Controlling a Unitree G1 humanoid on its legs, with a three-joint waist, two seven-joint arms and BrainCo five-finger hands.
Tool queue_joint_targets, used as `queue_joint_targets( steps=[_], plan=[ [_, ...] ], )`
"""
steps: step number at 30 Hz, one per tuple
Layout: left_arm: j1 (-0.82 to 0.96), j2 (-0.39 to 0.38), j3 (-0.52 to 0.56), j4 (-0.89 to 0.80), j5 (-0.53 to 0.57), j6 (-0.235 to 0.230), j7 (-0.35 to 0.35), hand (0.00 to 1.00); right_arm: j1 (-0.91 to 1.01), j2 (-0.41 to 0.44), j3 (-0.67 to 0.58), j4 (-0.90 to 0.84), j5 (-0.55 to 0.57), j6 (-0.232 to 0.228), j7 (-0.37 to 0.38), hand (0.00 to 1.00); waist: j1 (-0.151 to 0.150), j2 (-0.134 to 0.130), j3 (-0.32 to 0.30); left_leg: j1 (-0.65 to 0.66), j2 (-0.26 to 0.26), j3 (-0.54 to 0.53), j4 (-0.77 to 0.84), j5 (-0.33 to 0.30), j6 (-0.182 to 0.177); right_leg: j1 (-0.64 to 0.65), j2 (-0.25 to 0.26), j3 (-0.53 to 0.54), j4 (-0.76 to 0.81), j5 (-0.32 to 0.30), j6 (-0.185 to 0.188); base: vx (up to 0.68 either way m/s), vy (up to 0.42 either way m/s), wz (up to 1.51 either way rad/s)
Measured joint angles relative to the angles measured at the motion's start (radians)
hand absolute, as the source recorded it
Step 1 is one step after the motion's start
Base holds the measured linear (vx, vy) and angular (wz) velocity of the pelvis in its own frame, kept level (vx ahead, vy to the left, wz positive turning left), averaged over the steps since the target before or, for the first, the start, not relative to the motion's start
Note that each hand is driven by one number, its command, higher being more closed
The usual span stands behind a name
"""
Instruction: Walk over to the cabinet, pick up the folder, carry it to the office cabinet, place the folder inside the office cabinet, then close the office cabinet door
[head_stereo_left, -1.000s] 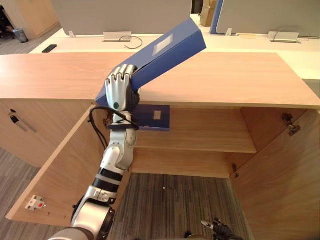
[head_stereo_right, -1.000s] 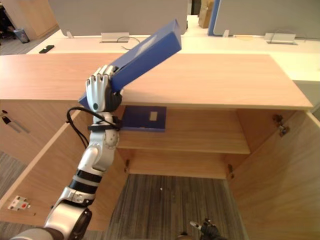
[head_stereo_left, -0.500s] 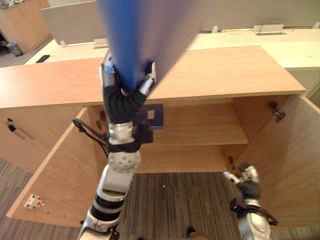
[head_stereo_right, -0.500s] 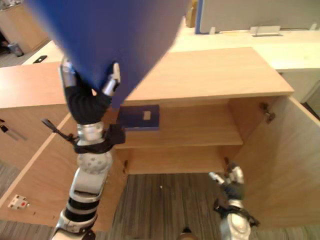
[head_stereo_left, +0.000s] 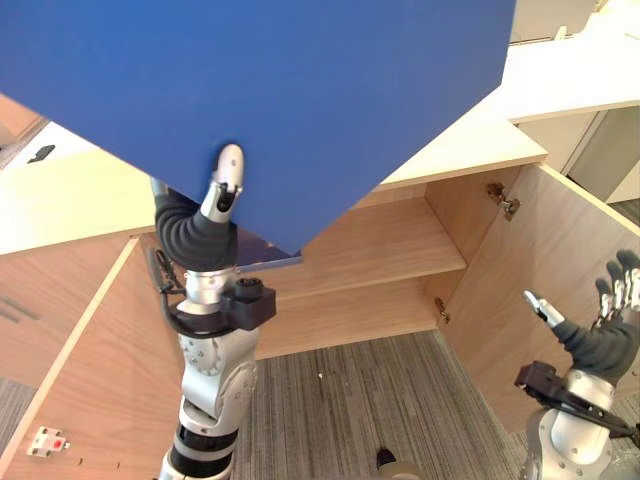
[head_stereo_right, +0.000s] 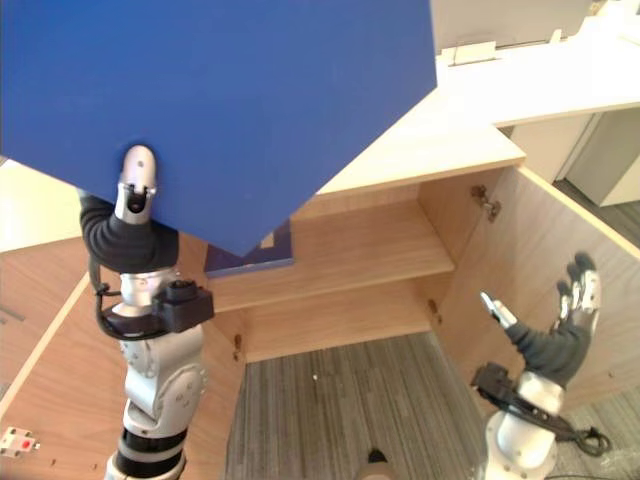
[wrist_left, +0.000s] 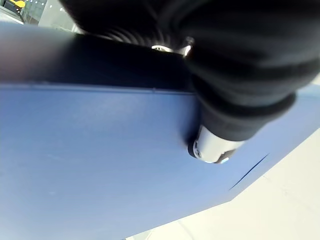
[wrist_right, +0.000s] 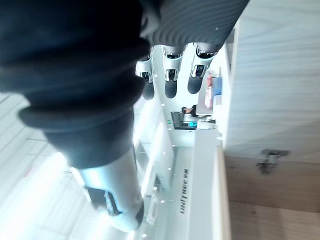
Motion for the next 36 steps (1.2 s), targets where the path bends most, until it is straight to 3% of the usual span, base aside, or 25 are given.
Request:
queue_joint_targets(
  steps=[6, 11, 15, 18, 20, 23, 28, 36],
  plan=[
    [-0.001, 0.061, -0.062, 0.114, -0.085, 0.018, -0.093, 1.00, -0.197, -0.190, 0.100, -0.023, 0.043, -0.065, 0.090, 0.00, 0.014, -0.018, -0.012, 0.015, -0.010, 0.001, -0.001, -0.009, 0.003, 0.020, -0.009, 0.004, -0.007, 0.010, 0.009, 0.00, -0.014, 0.00],
    [-0.005, 0.120, -0.109, 0.205, -0.081, 0.037, -0.147, 1.00, -0.283, -0.337, 0.114, 0.034, 0.213, -0.100, 0.173, 0.00, 0.025, -0.029, -0.029, 0.014, -0.023, -0.008, -0.002, -0.005, 0.014, 0.020, -0.024, -0.003, -0.001, 0.005, 0.016, 0.01, -0.020, 0.06],
    [-0.012, 0.153, -0.116, 0.269, -0.082, 0.046, -0.164, 1.00, -0.297, -0.468, 0.139, 0.149, 0.389, -0.099, 0.235, 0.00, 0.024, -0.035, -0.036, 0.010, -0.030, -0.026, -0.002, -0.001, 0.021, 0.022, -0.036, -0.017, 0.002, 0.005, 0.018, 0.03, -0.028, 0.12],
    [-0.017, 0.184, -0.130, 0.301, -0.083, 0.055, -0.177, 1.00, -0.298, -0.509, 0.145, 0.191, 0.535, -0.099, 0.284, 0.00, 0.026, -0.047, -0.046, 0.006, -0.033, -0.043, -0.002, 0.002, 0.024, 0.022, -0.039, -0.033, -0.001, 0.002, 0.022, 0.02, -0.033, 0.19],
    [-0.020, 0.215, -0.140, 0.321, -0.087, 0.056, -0.182, 1.00, -0.298, -0.570, 0.176, 0.214, 0.699, -0.099, 0.347, 0.00, 0.024, -0.055, -0.058, -0.006, -0.034, -0.059, -0.002, 0.007, 0.030, 0.022, -0.042, -0.053, -0.007, 0.002, 0.022, 0.04, -0.042, 0.20],
    [-0.029, 0.249, -0.150, 0.353, -0.097, 0.057, -0.187, 1.00, -0.312, -0.650, 0.229, 0.260, 0.832, -0.087, 0.414, 0.00, 0.027, -0.069, -0.072, -0.007, -0.034, -0.065, -0.002, 0.009, 0.031, 0.026, -0.042, -0.058, -0.008, 0.005, 0.019, 0.04, -0.036, 0.09],
    [-0.049, 0.300, -0.157, 0.382, -0.122, 0.057, -0.199, 1.00, -0.322, -0.746, 0.253, 0.313, 0.972, -0.068, 0.467, 0.00, 0.028, -0.079, -0.084, -0.009, -0.035, -0.073, -0.002, 0.011, 0.031, 0.029, -0.043, -0.066, -0.012, 0.004, 0.019, 0.04, -0.046, 0.04],
    [-0.059, 0.343, -0.159, 0.396, -0.151, 0.057, -0.231, 1.00, -0.380, -0.877, 0.252, 0.417, 1.067, -0.049, 0.486, 0.00, 0.019, -0.083, -0.094, -0.020, -0.033, -0.091, -0.002, 0.018, 0.032, 0.030, -0.042, -0.084, -0.014, 0.005, 0.018, 0.03, -0.045, 0.07]
  ],
)
